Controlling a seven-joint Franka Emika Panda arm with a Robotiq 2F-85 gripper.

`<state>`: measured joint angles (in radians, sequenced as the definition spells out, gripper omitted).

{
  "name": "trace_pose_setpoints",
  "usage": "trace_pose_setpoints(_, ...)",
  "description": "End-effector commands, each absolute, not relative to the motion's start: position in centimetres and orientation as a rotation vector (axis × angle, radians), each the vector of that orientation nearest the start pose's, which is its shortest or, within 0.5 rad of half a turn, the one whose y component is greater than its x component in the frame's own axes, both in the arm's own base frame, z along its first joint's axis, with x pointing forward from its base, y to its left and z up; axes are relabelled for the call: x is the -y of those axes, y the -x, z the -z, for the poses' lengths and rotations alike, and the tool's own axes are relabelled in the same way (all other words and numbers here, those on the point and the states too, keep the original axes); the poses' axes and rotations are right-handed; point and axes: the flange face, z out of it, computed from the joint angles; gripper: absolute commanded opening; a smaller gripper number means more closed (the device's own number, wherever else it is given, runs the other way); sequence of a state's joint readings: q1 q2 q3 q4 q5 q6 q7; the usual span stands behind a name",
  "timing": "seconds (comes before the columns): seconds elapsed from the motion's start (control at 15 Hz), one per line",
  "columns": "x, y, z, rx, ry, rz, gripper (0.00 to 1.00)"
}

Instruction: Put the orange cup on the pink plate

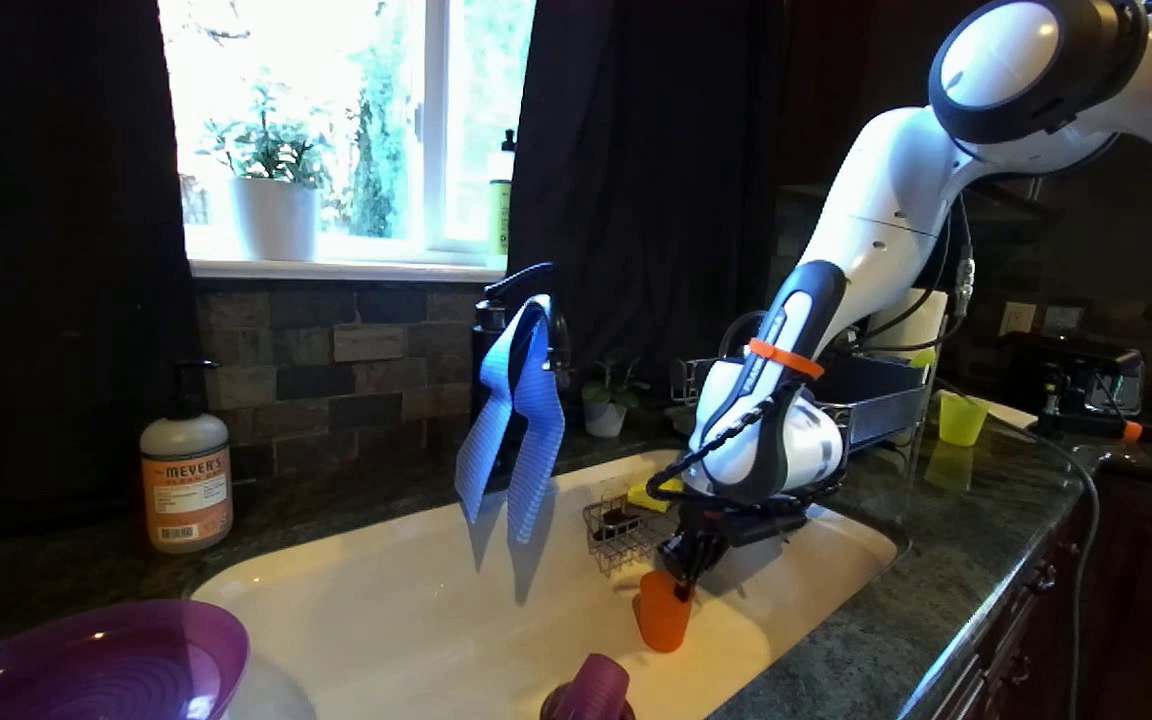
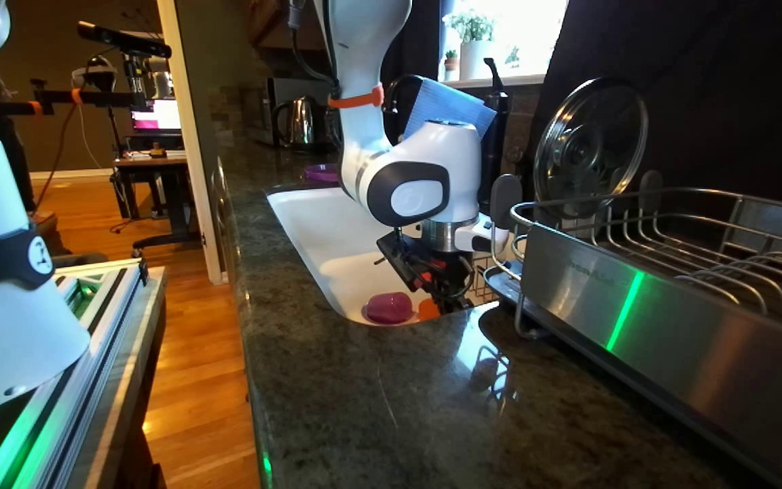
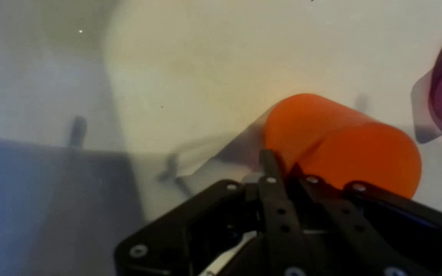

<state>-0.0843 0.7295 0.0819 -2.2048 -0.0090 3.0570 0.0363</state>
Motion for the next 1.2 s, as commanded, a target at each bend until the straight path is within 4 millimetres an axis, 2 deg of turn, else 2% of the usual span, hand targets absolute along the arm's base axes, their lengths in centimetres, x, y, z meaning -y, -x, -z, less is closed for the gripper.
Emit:
trace_pose_setpoints(0.0,-1.1,-53.6,-6.4,-0.054,3.074,0.248,0.0)
trace_pose_setpoints(0.2,-2.9,-52.4,-9.4,0.014,3.092,0.276,0.01)
trace_pose_setpoints(0.47,-6.0,-48.6,-13.0,0.122,3.092,0.245,0.01)
trace_pose_setpoints(0.6,-6.2,-46.2,-14.2,0.085,3.105,0.19,0.01)
trace_pose_setpoints(0.73,-5.2,-44.0,-16.0,-0.05,3.129,0.226,0.01)
trace_pose_setpoints(0.87,-3.5,-42.9,-18.0,-0.187,3.127,0.327,0.01)
trace_pose_setpoints(1.07,-0.5,-42.7,-20.9,-0.327,3.126,0.431,0.01)
trace_pose_setpoints(1.13,0.7,-43.5,-21.7,-0.347,3.134,0.484,0.01)
